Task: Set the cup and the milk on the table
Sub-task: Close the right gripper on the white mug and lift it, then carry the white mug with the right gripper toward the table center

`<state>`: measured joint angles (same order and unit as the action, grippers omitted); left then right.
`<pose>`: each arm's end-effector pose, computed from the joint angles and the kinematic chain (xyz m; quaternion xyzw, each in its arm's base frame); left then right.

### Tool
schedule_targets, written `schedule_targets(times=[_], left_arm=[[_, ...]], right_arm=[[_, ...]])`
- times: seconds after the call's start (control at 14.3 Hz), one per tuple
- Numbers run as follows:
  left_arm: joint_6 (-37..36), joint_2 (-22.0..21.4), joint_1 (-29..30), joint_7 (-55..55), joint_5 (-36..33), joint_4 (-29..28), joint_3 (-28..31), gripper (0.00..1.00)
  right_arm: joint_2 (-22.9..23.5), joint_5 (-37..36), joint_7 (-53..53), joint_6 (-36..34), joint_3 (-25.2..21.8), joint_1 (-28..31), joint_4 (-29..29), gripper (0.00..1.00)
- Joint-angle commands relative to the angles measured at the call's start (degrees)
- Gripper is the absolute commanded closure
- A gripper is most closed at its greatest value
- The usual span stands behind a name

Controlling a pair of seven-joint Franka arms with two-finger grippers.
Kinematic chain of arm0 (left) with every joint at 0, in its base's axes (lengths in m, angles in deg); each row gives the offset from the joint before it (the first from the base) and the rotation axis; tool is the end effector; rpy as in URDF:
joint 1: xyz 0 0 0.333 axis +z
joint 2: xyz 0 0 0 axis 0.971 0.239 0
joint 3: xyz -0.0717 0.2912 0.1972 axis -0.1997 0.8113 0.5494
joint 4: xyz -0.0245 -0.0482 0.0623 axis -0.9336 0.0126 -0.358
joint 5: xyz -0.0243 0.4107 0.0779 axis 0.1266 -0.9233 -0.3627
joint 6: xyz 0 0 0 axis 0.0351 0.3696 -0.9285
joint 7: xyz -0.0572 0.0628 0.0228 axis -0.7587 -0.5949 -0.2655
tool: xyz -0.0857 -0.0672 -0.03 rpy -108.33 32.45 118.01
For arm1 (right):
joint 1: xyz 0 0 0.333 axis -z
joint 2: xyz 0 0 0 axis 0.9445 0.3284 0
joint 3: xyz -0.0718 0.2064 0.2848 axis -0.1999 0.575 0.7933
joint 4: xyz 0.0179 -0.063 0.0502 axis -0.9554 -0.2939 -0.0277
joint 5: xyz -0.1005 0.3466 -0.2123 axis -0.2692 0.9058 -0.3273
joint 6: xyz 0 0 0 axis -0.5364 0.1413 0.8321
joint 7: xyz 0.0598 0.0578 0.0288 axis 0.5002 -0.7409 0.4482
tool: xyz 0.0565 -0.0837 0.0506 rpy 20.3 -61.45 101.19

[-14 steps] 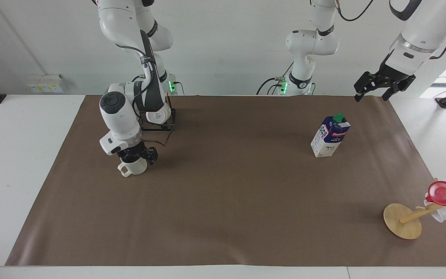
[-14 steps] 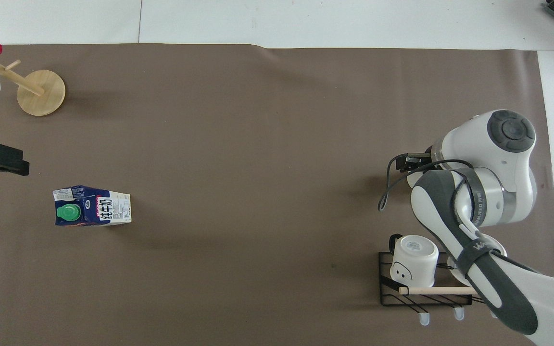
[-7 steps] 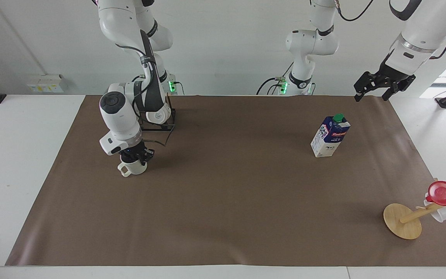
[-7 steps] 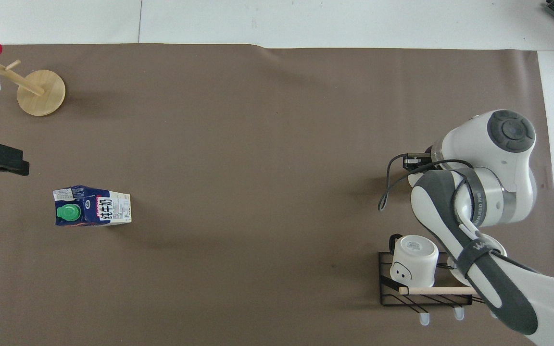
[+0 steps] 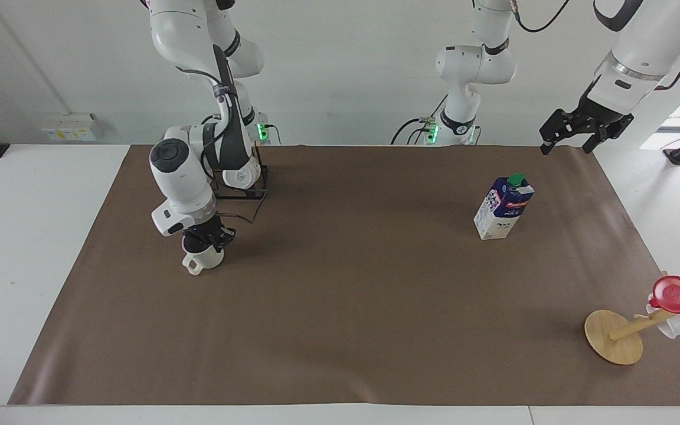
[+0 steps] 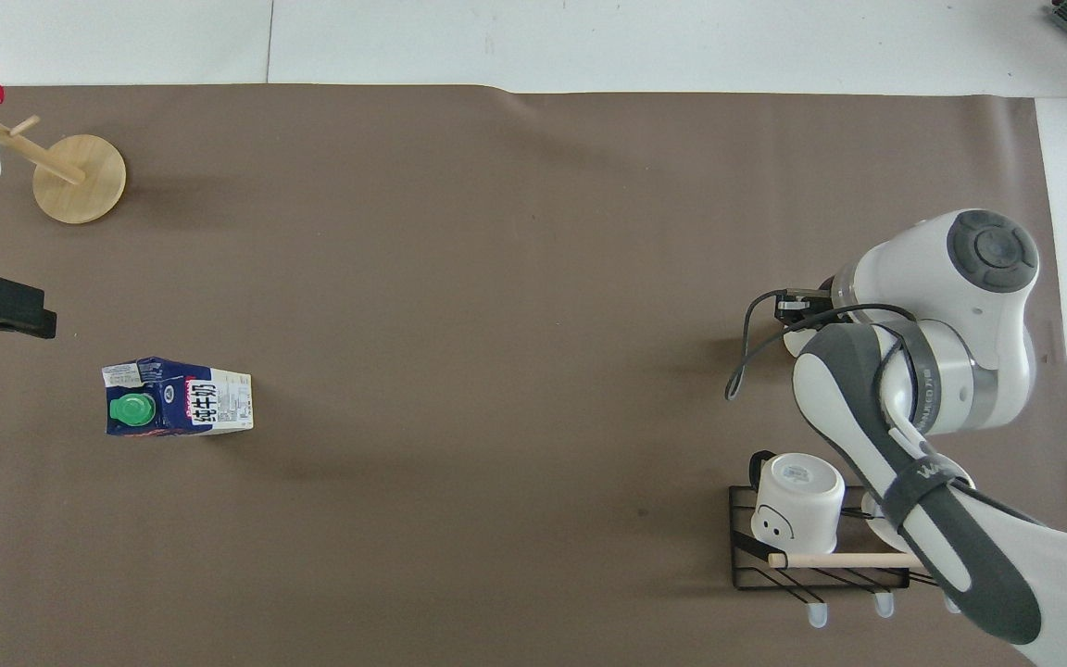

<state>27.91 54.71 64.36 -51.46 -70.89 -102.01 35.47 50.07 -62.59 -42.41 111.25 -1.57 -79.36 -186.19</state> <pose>0.5588 -0.0176 0.6828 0.9997 0.0017 -0.0206 0.0144 0.6254 0.0497 0.3739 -0.9948 0.1001 -0.0169 0.0005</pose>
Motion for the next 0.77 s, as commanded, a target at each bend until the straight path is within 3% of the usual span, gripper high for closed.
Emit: schedule_targets(times=[0.0, 0.35, 0.7], left_arm=[[-0.65, -0.68, -0.67, -0.43, -0.61, -0.13, 0.53, 0.00], [-0.65, -0.59, -0.67, -0.43, -0.61, -0.13, 0.53, 0.00], [-0.65, -0.59, -0.67, -0.43, -0.61, -0.13, 0.62, 0.00]], right_arm=[[-0.53, 1.30, 6.22, -1.55, 0.49, -1.56, 3.89, 1.00], [-0.36, 0.34, 20.18, -5.15, 0.49, -8.41, 8.72, 1.00], [-0.27, 0.68, 33.64, -5.69, 0.49, -16.32, 9.87, 1.00]])
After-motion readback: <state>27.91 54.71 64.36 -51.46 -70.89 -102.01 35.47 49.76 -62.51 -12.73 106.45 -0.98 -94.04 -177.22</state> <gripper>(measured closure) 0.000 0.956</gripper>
